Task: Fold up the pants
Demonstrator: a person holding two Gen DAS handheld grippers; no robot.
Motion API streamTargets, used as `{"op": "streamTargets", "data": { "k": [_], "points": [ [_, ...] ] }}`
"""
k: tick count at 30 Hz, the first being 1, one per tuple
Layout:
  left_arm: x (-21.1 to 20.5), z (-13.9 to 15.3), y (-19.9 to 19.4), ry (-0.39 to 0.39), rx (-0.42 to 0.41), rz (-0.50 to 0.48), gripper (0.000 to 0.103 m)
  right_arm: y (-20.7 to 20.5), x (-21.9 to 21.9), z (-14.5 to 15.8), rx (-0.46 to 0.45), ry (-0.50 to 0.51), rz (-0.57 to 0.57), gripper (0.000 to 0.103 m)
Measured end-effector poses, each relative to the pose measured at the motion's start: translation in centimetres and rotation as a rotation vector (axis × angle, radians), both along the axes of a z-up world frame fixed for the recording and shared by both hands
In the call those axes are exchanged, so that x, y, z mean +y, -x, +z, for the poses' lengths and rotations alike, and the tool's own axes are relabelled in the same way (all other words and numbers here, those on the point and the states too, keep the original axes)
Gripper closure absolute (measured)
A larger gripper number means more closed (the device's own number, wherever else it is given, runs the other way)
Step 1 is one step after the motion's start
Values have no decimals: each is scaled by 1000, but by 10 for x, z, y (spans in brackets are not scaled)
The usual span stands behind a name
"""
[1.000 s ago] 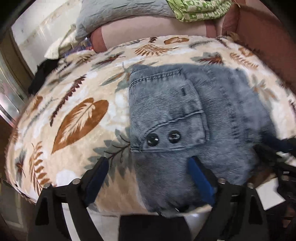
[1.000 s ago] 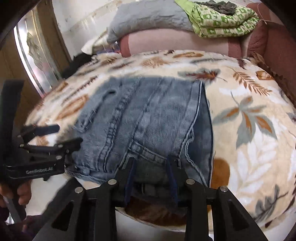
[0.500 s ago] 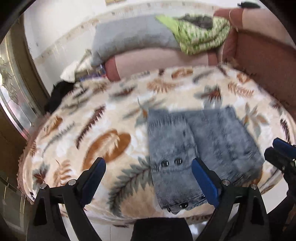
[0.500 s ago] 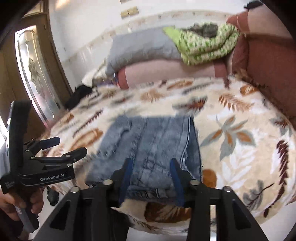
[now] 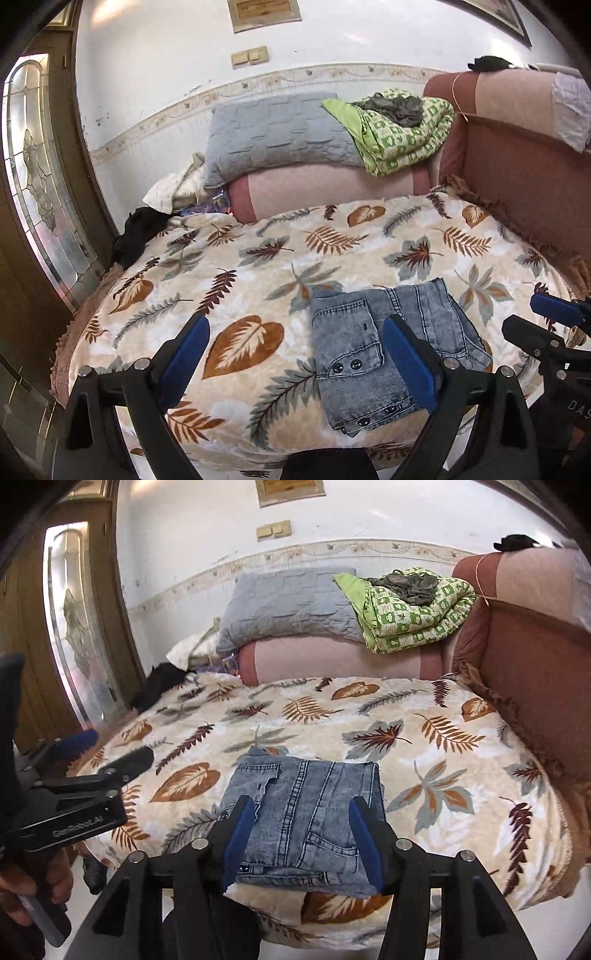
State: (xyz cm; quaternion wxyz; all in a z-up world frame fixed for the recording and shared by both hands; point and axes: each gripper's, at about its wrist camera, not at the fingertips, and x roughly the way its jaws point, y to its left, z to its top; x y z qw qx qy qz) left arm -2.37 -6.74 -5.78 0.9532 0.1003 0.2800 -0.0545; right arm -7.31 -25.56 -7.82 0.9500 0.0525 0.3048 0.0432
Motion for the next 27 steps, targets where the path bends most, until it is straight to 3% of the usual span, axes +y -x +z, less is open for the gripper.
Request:
{"op": "streamTargets", "data": {
  "k": [17,27],
  "points": [
    [45,20,-4,45,-41,141,8,-13,37,37,40,153,-51,43],
    [50,21,-2,31,-61,160,8,-12,55,46,-12,202,-40,33]
  ]
}}
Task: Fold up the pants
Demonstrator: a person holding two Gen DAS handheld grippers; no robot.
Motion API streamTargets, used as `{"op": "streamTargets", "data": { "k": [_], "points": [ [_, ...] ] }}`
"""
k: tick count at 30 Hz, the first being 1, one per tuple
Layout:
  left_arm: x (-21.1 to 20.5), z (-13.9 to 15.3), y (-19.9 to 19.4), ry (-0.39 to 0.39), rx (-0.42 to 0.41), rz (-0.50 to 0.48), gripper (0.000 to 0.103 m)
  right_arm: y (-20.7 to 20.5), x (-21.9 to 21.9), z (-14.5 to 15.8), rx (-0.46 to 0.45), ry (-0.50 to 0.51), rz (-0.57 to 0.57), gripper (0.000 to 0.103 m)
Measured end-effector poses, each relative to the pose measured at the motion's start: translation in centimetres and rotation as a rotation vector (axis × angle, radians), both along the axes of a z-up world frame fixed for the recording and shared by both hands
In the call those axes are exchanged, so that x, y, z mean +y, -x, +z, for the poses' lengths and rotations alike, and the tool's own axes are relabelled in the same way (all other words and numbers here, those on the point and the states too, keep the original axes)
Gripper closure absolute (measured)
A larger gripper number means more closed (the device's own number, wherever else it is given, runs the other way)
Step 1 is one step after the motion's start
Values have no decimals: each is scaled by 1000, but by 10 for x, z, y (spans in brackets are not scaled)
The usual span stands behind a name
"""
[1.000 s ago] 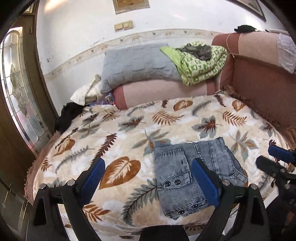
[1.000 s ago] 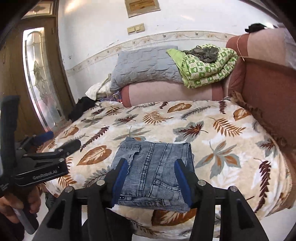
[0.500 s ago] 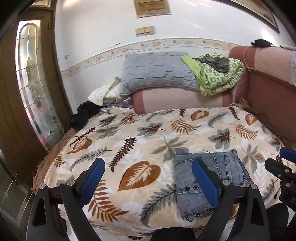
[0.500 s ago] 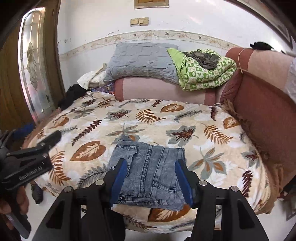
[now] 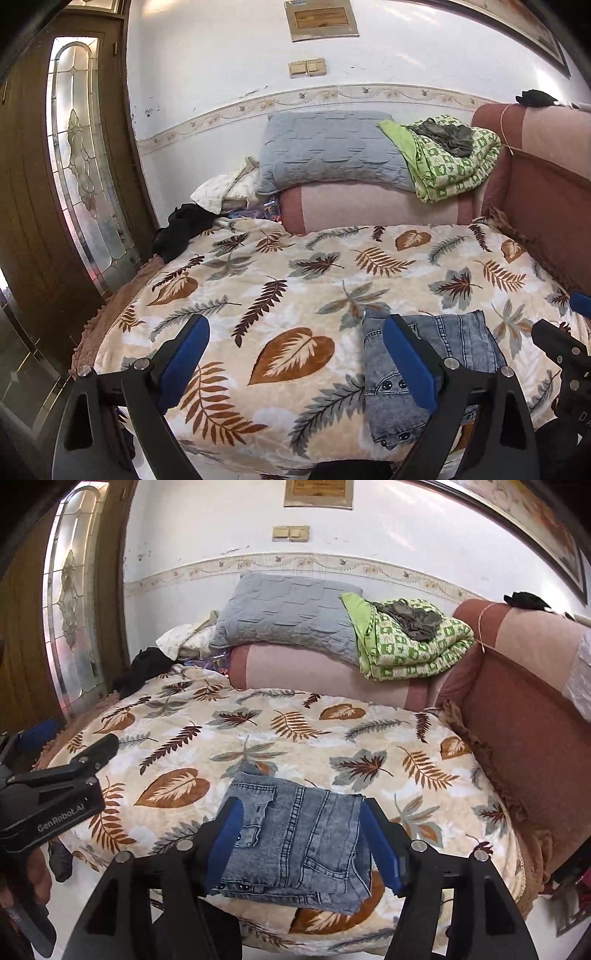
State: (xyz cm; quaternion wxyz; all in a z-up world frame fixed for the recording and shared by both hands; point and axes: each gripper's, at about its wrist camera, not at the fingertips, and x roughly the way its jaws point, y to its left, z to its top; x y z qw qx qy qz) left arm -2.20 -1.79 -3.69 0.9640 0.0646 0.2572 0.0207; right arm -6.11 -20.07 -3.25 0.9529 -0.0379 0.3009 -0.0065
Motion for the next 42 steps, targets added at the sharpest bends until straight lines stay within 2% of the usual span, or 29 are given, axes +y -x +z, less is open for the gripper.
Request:
{"op": "streamTargets", "data": {
  "k": [5,9,13,15,17,19,23,30,39,42],
  "points": [
    [4,-8,-1,-17,22,8,8,-3,10,-6,8,27,18,31],
    [7,-25,-7,-39,85,-3,8,-7,7,-21,37,6,53,31],
    [3,-54,-19,-125,153,11,8,-13,-15,-57,89,-56,65,31],
    [1,-66,-24,-136,192,3,8,-16,-30,-78,130,-99,48,33],
    [-2,-76,-28,-133,226,-9,8,-20,-41,-94,190,-134,23,42],
    [-6,-81,-29,-138,239,-16,8,-20,-47,-105,219,-135,-2,42],
    [-14,-78,-28,-142,236,-52,8,-19,-42,-97,196,-94,5,42],
    [-15,-68,-26,-133,214,-45,8,-17,-22,-77,149,-47,39,42],
    [-15,-58,-25,-127,193,-16,8,-15,-20,-52,94,-80,29,41],
    [-15,-53,-24,-116,180,-20,8,-15,-22,-48,79,-83,18,36]
  ]
}}
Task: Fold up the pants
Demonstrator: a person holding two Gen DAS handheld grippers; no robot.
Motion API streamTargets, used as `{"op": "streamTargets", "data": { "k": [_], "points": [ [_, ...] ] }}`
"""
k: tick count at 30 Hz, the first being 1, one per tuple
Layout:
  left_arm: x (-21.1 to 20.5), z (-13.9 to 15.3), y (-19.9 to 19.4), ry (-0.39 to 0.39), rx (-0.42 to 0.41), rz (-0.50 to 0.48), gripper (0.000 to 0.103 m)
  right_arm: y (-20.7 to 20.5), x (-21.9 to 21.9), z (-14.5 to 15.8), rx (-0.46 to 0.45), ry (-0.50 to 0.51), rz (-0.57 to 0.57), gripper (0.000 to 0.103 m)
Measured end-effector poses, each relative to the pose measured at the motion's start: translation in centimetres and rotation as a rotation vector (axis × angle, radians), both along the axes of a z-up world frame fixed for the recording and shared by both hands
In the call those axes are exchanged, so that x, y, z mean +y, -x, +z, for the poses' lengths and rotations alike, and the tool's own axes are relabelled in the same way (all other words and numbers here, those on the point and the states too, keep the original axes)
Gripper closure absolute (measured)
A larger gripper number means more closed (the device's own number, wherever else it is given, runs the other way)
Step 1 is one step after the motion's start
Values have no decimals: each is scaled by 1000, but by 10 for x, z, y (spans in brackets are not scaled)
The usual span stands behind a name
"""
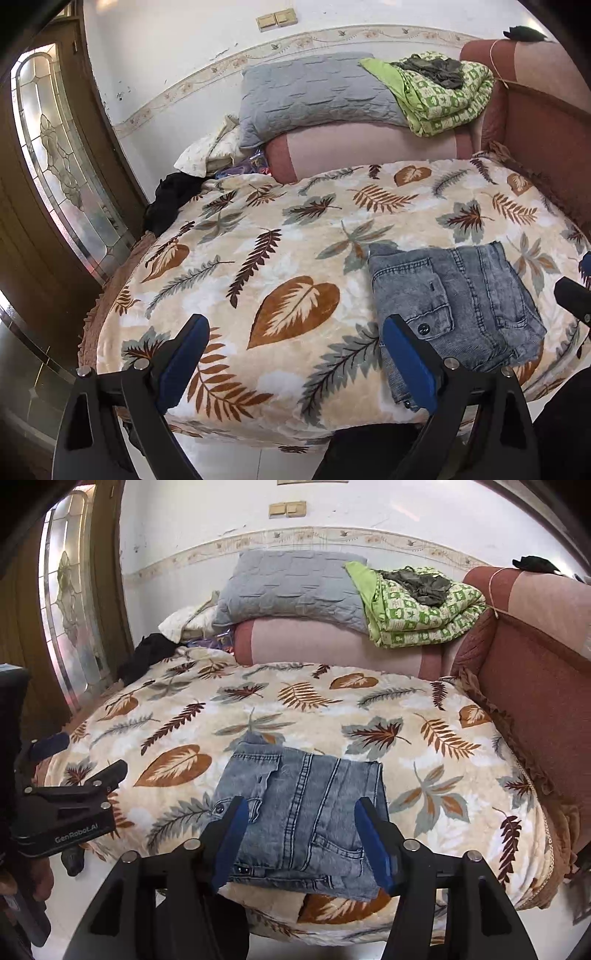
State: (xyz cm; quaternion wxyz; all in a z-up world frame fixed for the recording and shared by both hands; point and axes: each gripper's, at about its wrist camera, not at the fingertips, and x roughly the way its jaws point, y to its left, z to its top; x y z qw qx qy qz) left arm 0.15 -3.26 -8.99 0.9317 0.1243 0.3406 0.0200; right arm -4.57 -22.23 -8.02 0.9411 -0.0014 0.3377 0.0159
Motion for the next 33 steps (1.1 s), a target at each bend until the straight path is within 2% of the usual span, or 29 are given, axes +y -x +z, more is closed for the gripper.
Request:
{"op": "streamTargets", "data": {
  "k": [12,20,33],
  "points": [
    [-2,6,4,33,-4,-20,8,-5,-5,-4,25,-3,-36,35],
    [-5,5,8,32,-9,-25,8,-3,0,-6,25,-6,-18,35],
    [0,6,11,55,-11,-19,8,-5,6,-2,37,49,-59,35]
  ]
}}
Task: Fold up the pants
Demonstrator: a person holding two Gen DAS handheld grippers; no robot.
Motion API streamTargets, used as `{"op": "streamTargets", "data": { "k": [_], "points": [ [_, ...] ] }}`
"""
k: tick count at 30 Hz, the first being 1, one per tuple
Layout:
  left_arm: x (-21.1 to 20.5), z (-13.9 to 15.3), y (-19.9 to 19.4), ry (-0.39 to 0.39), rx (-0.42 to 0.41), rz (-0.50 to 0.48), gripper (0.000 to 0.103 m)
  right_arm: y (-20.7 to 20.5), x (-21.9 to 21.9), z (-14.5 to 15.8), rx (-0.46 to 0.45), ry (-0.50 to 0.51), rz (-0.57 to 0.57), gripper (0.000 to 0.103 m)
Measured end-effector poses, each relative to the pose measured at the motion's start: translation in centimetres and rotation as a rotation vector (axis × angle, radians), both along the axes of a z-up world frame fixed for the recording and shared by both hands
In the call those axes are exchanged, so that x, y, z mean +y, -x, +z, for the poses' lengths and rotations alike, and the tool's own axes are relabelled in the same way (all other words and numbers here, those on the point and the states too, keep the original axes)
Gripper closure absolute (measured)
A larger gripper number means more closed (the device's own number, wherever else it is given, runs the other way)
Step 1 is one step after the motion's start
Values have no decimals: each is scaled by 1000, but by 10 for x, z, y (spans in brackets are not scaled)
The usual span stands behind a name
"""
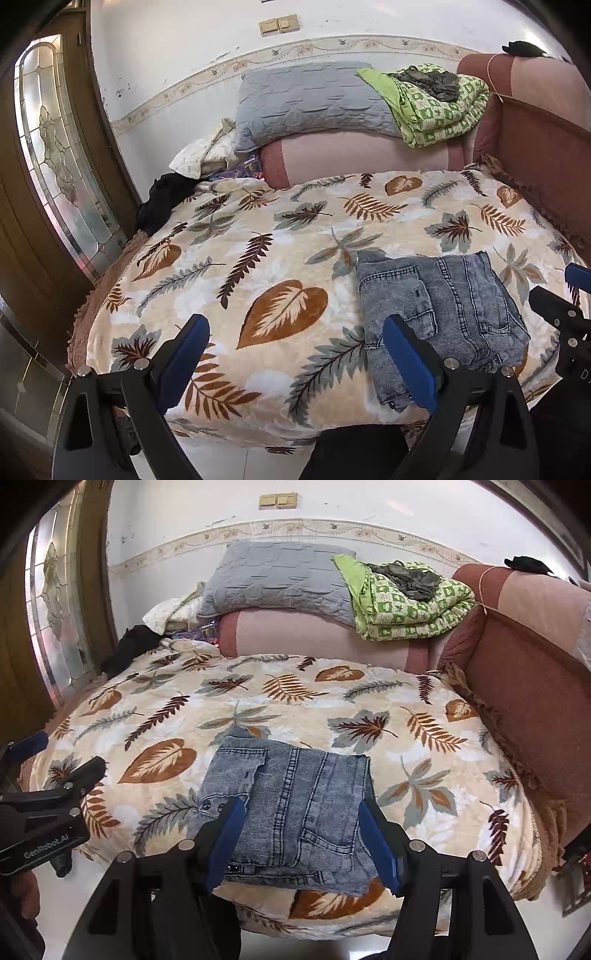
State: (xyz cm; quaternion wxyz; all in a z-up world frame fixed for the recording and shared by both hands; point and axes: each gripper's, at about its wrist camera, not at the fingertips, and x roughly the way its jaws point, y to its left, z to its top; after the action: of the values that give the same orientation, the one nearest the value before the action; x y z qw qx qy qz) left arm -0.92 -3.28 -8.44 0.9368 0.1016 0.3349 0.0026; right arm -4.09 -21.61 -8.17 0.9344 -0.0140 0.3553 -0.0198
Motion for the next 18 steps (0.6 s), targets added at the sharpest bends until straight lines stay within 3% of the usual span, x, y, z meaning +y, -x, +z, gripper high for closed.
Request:
{"op": "streamTargets", "data": {
  "k": [18],
  "points": [
    [-9,1,4,10,21,-54,8,2,0,3,-8,6,-9,35]
  ]
}}
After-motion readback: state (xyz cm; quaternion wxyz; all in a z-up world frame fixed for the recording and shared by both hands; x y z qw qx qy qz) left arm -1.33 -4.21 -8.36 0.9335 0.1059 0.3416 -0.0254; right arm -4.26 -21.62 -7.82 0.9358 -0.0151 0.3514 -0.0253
